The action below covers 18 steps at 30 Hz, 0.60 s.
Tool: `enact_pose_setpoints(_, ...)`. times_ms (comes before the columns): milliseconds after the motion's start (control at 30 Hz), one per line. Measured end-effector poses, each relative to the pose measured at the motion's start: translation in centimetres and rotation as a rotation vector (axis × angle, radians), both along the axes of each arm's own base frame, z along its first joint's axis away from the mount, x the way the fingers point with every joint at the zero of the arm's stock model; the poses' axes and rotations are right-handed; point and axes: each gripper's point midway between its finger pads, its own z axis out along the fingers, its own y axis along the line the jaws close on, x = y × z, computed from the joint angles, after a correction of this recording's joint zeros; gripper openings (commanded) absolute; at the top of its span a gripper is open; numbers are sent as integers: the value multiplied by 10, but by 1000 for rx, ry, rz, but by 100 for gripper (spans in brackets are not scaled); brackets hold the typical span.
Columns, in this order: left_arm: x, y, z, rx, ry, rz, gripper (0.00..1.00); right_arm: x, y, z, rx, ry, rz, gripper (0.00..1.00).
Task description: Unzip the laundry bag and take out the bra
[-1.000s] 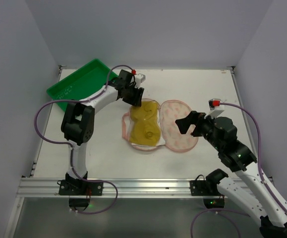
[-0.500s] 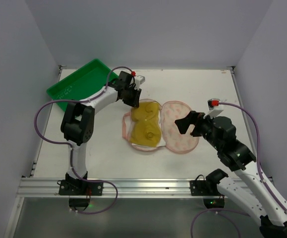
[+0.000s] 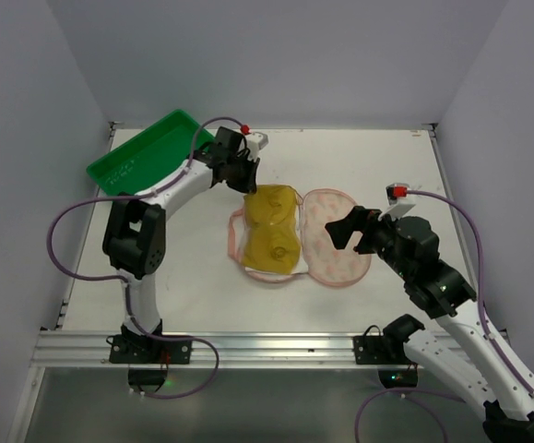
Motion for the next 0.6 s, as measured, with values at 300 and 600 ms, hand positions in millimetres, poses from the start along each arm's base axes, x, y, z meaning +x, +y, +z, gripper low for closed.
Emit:
enact_pose_setpoints(300,-13,-1,128,-170,-211,34,0,-1,-3,5,-3,-23,-4,99)
enact_pose_setpoints(600,14,40,289,-304,-544,277,0,-9,-10,37,37,-115,-9,99)
